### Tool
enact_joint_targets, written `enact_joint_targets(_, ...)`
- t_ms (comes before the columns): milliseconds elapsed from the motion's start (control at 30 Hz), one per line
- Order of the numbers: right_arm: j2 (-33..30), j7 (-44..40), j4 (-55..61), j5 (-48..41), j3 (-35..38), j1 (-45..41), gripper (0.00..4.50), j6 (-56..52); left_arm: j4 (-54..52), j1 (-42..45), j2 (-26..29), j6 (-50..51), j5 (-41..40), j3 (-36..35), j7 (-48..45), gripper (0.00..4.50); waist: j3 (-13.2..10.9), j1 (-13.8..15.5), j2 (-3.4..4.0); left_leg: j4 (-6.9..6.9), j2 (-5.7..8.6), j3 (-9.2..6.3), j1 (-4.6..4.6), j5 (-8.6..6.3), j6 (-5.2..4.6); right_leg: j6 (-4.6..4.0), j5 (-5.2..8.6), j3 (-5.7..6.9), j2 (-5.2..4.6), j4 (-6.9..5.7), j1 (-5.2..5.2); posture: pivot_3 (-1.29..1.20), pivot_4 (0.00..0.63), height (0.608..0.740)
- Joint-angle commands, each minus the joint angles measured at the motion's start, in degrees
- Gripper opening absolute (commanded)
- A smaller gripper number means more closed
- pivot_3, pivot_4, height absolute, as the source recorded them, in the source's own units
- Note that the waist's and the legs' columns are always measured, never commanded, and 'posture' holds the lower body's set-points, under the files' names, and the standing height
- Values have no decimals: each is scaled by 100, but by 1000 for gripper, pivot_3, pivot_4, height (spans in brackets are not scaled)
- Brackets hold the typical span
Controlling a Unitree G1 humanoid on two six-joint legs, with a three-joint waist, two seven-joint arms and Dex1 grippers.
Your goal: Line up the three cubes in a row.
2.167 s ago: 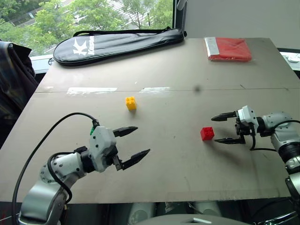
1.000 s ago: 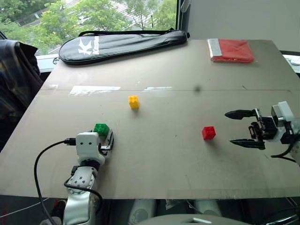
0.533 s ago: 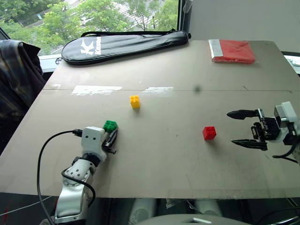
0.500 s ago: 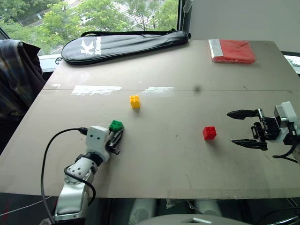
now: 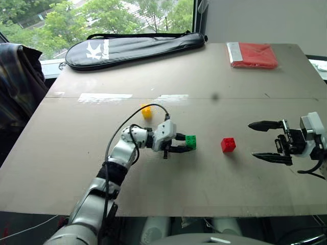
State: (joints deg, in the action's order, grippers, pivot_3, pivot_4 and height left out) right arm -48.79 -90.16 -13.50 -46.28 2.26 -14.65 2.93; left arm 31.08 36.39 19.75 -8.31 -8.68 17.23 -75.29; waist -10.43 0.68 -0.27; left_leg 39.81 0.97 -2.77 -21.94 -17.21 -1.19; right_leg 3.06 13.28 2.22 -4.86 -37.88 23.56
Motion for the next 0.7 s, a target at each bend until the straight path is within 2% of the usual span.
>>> enact_joint_targets(33, 67, -182, 279, 61, 333, 90, 4500, -77, 730, 380, -287, -382, 217, 102, -53, 1251, -1, -13, -1, 1, 0, 2, -2, 0, -1, 0, 0, 3, 0, 1, 2, 0, 150, 707)
enact_joint_targets(167, 106, -153, 414, 116, 489, 205, 4500, -176, 1131, 591, -555, -565, 382, 202, -91, 1251, -1, -6, -2, 1, -4, -8, -2, -2, -2, 1, 0, 3, -1, -1, 2, 0, 150, 707)
enact_joint_targets(300, 139, -185, 419, 192, 603, 225, 4500, -250, 1116, 547, -564, -559, 459, 262, -197, 1251, -1, 1, -2, 17, -4, -19, -4, -3, -5, 6, -3, 2, -1, -5, 0, 0, 150, 707)
enact_joint_targets(700, 96, -234, -223, 327, 456, 48, 4500, 66, 347, 216, -374, -113, 484, 261, -99, 1251, -1, -7, -1, 26, -10, -19, -3, -3, -5, 7, -3, -1, 1, -9, -1, 0, 150, 707)
